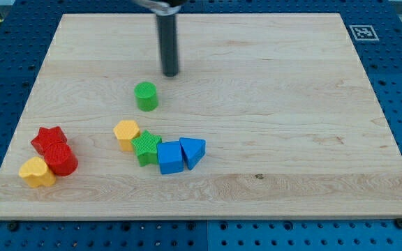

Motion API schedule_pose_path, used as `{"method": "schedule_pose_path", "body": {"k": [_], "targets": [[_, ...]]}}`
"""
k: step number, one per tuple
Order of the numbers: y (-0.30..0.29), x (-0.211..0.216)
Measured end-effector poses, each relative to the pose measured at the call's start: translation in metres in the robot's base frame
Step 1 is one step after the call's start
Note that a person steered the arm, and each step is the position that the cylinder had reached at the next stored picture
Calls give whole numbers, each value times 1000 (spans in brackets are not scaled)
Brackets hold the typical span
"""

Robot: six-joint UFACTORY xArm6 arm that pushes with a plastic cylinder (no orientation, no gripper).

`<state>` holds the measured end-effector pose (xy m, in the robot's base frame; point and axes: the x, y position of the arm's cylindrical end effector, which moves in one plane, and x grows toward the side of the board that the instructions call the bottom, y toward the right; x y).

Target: Slide green circle to the blue triangle

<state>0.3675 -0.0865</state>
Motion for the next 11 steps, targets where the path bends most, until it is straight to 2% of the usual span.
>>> {"method": "schedule_pose_path", "body": {"k": [1,3,4,5,7,9,11], "targets": [[-49,21],[-58,25],[-56,49],[-55,53],[-22,51],[52,51],[110,75]]}}
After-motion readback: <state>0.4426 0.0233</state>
